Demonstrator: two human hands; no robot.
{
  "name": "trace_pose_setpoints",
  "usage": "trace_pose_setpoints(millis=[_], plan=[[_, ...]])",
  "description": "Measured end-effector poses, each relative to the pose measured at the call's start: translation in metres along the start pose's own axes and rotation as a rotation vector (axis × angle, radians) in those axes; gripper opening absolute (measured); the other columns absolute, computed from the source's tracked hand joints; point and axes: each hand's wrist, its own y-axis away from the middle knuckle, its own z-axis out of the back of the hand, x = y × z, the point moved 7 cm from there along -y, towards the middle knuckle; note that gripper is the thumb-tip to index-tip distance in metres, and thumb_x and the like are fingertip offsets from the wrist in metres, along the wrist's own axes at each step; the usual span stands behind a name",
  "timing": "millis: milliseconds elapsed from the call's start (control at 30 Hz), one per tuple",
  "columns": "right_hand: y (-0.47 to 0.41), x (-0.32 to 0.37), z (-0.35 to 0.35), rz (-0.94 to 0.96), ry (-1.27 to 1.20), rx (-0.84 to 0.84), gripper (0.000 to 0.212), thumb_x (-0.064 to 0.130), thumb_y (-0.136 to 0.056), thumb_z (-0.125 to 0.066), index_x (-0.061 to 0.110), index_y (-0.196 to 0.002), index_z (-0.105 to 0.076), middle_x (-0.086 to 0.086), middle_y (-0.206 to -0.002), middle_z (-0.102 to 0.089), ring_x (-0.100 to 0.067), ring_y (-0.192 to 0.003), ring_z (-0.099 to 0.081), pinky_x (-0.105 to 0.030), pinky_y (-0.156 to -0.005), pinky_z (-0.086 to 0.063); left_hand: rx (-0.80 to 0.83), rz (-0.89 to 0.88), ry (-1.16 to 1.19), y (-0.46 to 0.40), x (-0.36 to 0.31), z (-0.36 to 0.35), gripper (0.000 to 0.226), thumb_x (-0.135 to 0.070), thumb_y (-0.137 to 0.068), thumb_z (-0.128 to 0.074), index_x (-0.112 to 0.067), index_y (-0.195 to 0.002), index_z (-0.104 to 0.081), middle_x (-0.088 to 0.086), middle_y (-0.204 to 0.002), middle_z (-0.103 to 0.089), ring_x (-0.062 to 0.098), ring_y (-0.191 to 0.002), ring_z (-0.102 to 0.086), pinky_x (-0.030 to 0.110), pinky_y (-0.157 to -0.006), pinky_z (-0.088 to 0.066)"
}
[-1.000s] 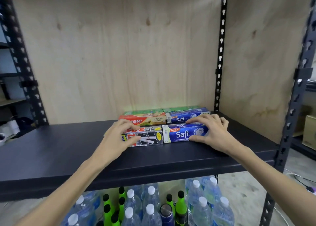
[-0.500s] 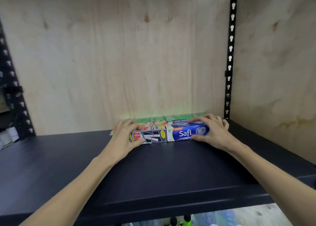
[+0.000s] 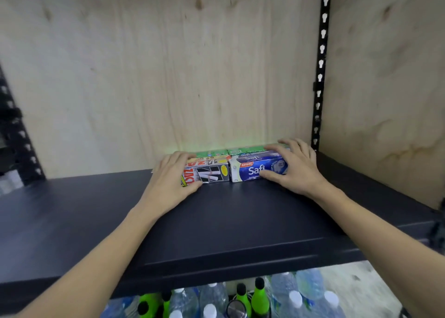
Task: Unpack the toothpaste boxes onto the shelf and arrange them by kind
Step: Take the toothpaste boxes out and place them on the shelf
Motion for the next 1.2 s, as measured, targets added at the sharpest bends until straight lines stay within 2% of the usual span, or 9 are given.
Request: trace_pose_setpoints(millis=[133, 300, 400, 467, 533, 633, 767, 967, 1200], plan=[[0.021, 0.017, 0.018, -0.007, -0.018, -0.034, 0.08, 0.082, -0.073, -0.049, 0.038, -0.14, -0.046, 0.005, -0.144, -0.041, -0.021, -0.14, -0.025, -0.038, -0.111, -0.021, -0.031, 0.021, 0.041, 0.017, -0.014, 0.018, 0.063, -0.046, -0.085, -0.07, -0.024, -0.138, -0.046, -0.007, -0.134, -0.05, 0.016, -0.126, -0.042, 0.031, -0.105, -0.032], [0.054, 0.041, 0.035, -0.038, -0.046, -0.024, 0.075, 0.069, -0.081, -0.064, 0.031, -0.142, -0.045, 0.002, -0.137, -0.048, -0.021, -0.131, -0.032, -0.036, -0.1, -0.026, -0.002, 0.001, 0.134, 0.051, -0.037, 0.036, 0.06, -0.049, -0.089, -0.065, -0.024, -0.14, -0.046, -0.006, -0.135, -0.05, 0.014, -0.129, -0.041, 0.035, -0.11, -0.036], [0.08, 0.058, 0.051, -0.073, -0.226, -0.02, 0.069, 0.058, -0.083, -0.069, 0.027, -0.141, -0.048, 0.002, -0.127, -0.053, -0.017, -0.122, -0.037, -0.041, -0.108, -0.033, 0.062, 0.014, 0.162, 0.07, -0.05, 0.044, 0.058, -0.051, -0.091, -0.063, -0.022, -0.138, -0.047, -0.004, -0.132, -0.052, 0.015, -0.126, -0.044, 0.038, -0.108, -0.04], [0.106, 0.076, 0.057, -0.086, -0.373, -0.012, 0.064, 0.049, -0.086, -0.072, 0.024, -0.14, -0.049, 0.002, -0.117, -0.056, -0.012, -0.111, -0.04, -0.038, -0.106, -0.038, 0.07, 0.034, 0.164, 0.089, -0.061, 0.052, 0.054, -0.051, -0.091, -0.062, -0.022, -0.135, -0.051, -0.006, -0.124, -0.057, 0.016, -0.119, -0.049, 0.038, -0.104, -0.041], [0.138, 0.099, 0.062, -0.071, -0.438, -0.046, 0.06, 0.043, -0.087, -0.073, 0.023, -0.139, -0.051, 0.002, -0.109, -0.056, -0.012, -0.102, -0.042, -0.029, -0.098, -0.04, 0.002, 0.084, 0.2, 0.117, -0.075, 0.062, 0.05, -0.05, -0.091, -0.062, -0.022, -0.133, -0.055, -0.007, -0.121, -0.059, 0.016, -0.117, -0.051, 0.039, -0.103, -0.041], [0.191, 0.134, 0.064, -0.061, -0.507, -0.129, 0.055, 0.037, -0.087, -0.075, 0.024, -0.135, -0.053, 0.004, -0.101, -0.054, -0.013, -0.094, -0.046, -0.014, -0.086, -0.037, -0.13, 0.131, 0.197, 0.176, -0.099, 0.071, 0.05, -0.044, -0.092, -0.063, -0.022, -0.136, -0.053, -0.007, -0.133, -0.052, 0.015, -0.127, -0.045, 0.035, -0.109, -0.033], [0.271, 0.165, 0.028, -0.058, -0.579, -0.083, 0.056, 0.03, -0.089, -0.073, 0.024, -0.138, -0.048, 0.006, -0.102, -0.049, -0.013, -0.096, -0.046, -0.016, -0.088, -0.036, -0.219, 0.144, 0.179, 0.269, -0.115, 0.055, 0.056, -0.03, -0.095, -0.061, -0.017, -0.146, -0.043, -0.002, -0.148, -0.039, 0.017, -0.142, -0.032, 0.033, -0.12, -0.023], [0.392, 0.159, -0.09, -0.208, -0.542, 0.155, 0.058, 0.027, -0.088, -0.073, 0.024, -0.138, -0.045, 0.01, -0.105, -0.048, -0.007, -0.103, -0.045, -0.035, -0.094, -0.043, 0.125, 0.374, 0.154, 0.408, -0.085, -0.044, 0.055, -0.036, -0.094, -0.059, -0.02, -0.144, -0.043, -0.003, -0.138, -0.045, 0.015, -0.129, -0.04, 0.032, -0.11, -0.035], [0.51, 0.14, -0.197, -0.331, -0.346, 0.48, 0.06, 0.03, -0.087, -0.072, 0.016, -0.139, -0.046, -0.001, -0.12, -0.056, -0.021, -0.111, -0.05, -0.037, -0.097, -0.042, 0.504, 0.592, -0.004, 0.538, -0.042, -0.127, 0.057, -0.044, -0.089, -0.064, -0.016, -0.137, -0.05, 0.005, -0.123, -0.055, 0.028, -0.112, -0.055, 0.042, -0.094, -0.047]])
